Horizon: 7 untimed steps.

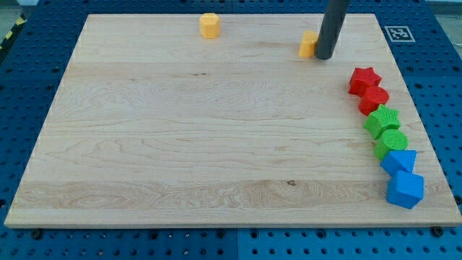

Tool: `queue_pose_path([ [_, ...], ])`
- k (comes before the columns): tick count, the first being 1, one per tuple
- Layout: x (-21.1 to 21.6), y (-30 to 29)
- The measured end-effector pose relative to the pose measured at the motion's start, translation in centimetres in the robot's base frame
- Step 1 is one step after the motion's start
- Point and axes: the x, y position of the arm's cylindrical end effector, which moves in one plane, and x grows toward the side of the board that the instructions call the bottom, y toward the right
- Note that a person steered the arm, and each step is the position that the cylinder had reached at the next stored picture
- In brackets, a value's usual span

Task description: Push the yellow heart slightly towards the top left of the board

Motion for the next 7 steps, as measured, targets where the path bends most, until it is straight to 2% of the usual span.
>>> queue_pose_path([
  [3, 0.0, -5.4],
  [7, 0.4, -0.8],
])
